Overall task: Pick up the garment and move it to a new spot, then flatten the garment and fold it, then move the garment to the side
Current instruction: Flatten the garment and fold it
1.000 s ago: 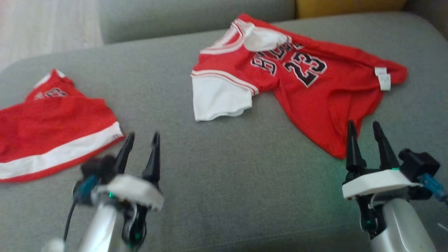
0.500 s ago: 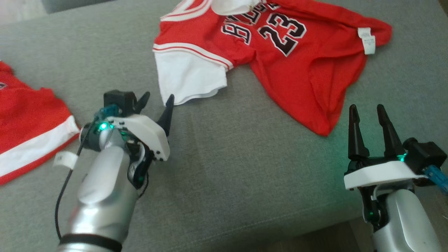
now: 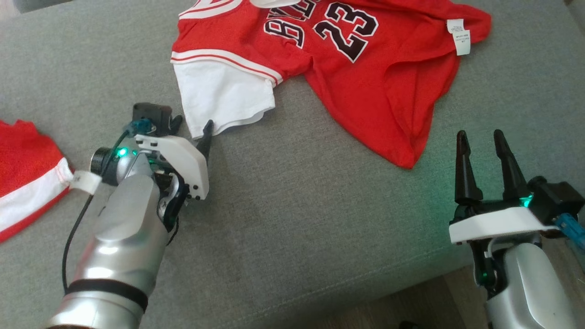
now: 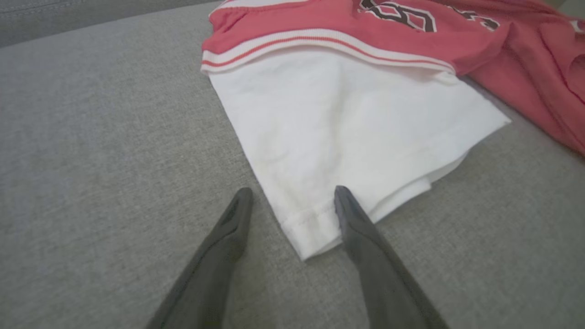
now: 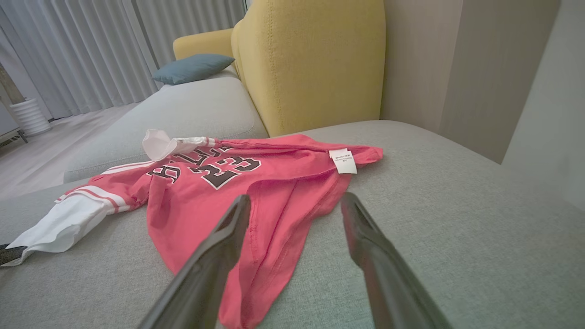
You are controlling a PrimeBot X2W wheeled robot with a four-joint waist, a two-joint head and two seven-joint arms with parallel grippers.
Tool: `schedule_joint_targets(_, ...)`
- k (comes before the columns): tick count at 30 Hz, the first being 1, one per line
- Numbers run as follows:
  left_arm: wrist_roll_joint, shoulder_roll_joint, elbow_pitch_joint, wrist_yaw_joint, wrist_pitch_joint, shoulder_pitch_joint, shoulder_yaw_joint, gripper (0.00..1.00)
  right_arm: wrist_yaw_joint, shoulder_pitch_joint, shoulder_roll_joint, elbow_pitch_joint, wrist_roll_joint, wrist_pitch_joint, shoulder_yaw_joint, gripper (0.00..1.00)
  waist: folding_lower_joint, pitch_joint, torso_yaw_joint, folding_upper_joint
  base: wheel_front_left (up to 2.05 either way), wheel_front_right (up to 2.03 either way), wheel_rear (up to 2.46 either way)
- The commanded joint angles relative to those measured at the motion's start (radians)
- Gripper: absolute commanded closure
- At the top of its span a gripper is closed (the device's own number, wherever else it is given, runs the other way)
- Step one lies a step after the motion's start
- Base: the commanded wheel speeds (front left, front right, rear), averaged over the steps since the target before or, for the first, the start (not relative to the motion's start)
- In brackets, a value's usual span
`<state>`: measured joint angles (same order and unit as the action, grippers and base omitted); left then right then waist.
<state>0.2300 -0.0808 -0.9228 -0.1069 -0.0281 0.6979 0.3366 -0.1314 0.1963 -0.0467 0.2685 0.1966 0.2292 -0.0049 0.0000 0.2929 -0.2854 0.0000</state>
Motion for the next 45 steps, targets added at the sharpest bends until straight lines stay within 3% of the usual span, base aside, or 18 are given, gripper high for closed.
schedule_joint_targets(1,-0.001,-0.021,-0.004,-0.008,0.004,0.012,-0.009,1.00,0.001,0.032,-0.004,-0.031,0.006,0.012,0.015,0.00,0.0000,-0.005,0.000,0.0000,0.00,0.00,0.00)
schedule_joint_targets(11,0.071,-0.005,0.012,0.016,-0.181,-0.010,-0.061,1.00,0.001,0.018,-0.004,0.014,0.045,-0.001,0.029,0.00,0.0000,-0.075,0.050,0.0000,0.00,0.00,0.00)
schedule_joint_targets(16,0.086,-0.003,0.056,0.033,-0.219,-0.046,-0.081,1.00,0.001,-0.003,-0.004,0.069,0.081,-0.032,0.040,0.00,0.0000,-0.109,0.073,0.0000,0.00,0.00,0.00)
schedule_joint_targets(26,0.091,-0.014,0.214,0.071,-0.233,-0.146,-0.118,1.00,0.001,-0.006,-0.004,0.230,0.181,-0.069,0.068,0.00,0.0000,-0.128,0.123,0.0000,0.00,0.00,0.00)
schedule_joint_targets(34,0.087,-0.012,0.277,0.067,-0.233,-0.179,-0.109,1.00,0.001,0.078,-0.004,0.397,0.297,-0.049,0.054,0.00,0.0000,-0.110,0.166,0.0000,0.00,0.00,0.00)
schedule_joint_targets(42,0.087,-0.008,0.292,0.068,-0.234,-0.187,-0.093,1.00,0.001,0.195,-0.004,0.601,0.419,-0.003,0.116,0.00,0.0000,-0.101,0.191,0.0000,0.00,0.00,0.00)
schedule_joint_targets(43,0.088,-0.009,0.292,0.069,-0.234,-0.187,-0.093,1.00,0.001,0.205,-0.004,0.619,0.431,0.001,0.125,0.13,0.0000,-0.101,0.191,0.0000,0.00,0.00,0.00)
schedule_joint_targets(44,0.089,-0.010,0.292,0.069,-0.234,-0.188,-0.093,1.00,0.001,0.215,-0.004,0.635,0.441,0.005,0.135,0.48,0.0000,-0.102,0.191,0.0000,0.00,0.00,0.00)
schedule_joint_targets(45,0.090,-0.011,0.291,0.071,-0.234,-0.188,-0.094,1.00,0.001,0.223,-0.004,0.649,0.450,0.009,0.145,0.77,0.0000,-0.104,0.191,0.0000,0.00,0.00,0.00)
